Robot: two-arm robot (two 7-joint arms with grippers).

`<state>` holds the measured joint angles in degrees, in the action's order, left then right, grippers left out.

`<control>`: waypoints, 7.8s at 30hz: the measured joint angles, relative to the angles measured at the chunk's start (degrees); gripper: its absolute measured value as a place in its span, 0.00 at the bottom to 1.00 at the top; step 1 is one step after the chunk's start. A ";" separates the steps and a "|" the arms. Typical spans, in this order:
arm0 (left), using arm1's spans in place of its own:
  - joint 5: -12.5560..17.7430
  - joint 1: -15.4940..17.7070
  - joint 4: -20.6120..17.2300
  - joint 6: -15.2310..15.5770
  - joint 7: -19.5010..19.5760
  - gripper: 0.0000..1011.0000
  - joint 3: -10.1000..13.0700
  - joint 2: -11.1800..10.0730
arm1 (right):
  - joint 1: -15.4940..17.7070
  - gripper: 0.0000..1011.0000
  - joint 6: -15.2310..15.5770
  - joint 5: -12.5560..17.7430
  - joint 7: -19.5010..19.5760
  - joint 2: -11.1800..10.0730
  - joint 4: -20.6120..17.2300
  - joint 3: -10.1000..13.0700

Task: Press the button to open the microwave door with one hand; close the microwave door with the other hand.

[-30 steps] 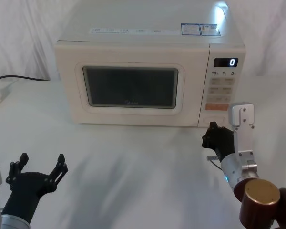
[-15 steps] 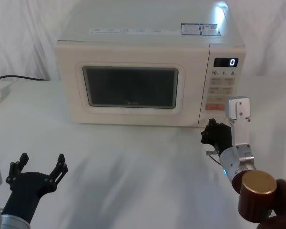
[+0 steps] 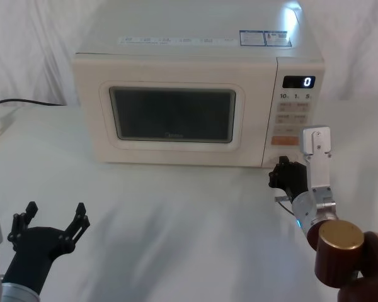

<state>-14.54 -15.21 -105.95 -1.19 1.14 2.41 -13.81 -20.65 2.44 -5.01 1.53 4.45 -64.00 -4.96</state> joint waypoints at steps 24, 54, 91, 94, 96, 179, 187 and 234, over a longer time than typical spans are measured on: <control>0.00 0.00 0.00 0.00 0.00 0.99 0.00 0.00 | -0.80 0.00 -0.48 0.10 0.80 0.98 1.47 1.10; 0.00 0.00 0.00 0.00 0.00 0.99 0.00 0.00 | -3.37 0.00 -1.51 -0.17 1.59 1.70 5.52 1.78; 0.00 0.00 0.00 0.00 0.00 0.99 0.00 0.00 | -6.41 0.00 -3.21 0.51 1.49 1.71 9.81 2.77; 0.00 0.00 0.00 0.00 0.00 0.99 0.00 0.00 | -6.38 0.00 -3.21 0.64 1.25 1.64 9.72 2.79; 0.00 0.00 0.00 0.00 0.00 0.99 0.00 0.00 | -6.09 0.00 -3.13 0.78 0.89 1.56 9.18 2.78; 0.00 0.00 0.00 0.00 0.00 0.99 0.00 0.00 | 22.82 0.99 -2.32 9.72 -2.34 -4.12 -27.63 5.92; 0.00 0.00 0.00 0.00 0.00 0.99 0.00 0.00 | 22.78 0.99 -2.30 9.64 -2.35 -4.10 -27.64 5.88; 0.00 0.00 0.00 0.00 0.00 0.99 0.00 0.00 | 22.70 0.99 -2.19 9.55 -2.49 -4.10 -27.58 5.70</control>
<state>-14.54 -15.21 -105.95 -1.19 1.14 2.41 -13.81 2.05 0.25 4.54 -0.96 0.34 -91.57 0.74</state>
